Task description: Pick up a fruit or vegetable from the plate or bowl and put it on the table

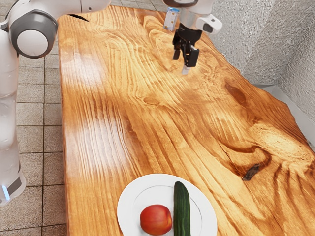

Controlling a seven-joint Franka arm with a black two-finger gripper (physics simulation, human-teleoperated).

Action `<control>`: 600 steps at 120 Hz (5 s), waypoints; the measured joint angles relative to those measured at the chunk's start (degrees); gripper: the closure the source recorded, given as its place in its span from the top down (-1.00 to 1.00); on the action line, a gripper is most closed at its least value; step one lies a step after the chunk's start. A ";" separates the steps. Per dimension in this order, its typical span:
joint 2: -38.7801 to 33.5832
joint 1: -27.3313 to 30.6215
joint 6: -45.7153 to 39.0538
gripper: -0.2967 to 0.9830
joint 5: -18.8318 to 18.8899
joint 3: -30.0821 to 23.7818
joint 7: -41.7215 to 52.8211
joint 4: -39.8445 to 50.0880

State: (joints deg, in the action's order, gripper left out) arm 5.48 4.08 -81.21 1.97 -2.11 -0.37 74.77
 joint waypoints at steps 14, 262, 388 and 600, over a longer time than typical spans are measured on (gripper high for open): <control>0.00 -0.18 -1.18 0.54 0.12 -0.06 -0.06 -0.03; -13.39 -41.01 -37.72 0.54 -6.35 -3.08 1.30 42.70; -4.94 -40.96 -37.78 0.54 -6.54 -4.96 2.14 37.49; 11.94 -25.58 -30.20 -0.15 -5.50 27.47 14.84 6.58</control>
State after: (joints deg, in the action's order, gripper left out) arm 17.42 -21.50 -111.41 -3.53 25.36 14.48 81.35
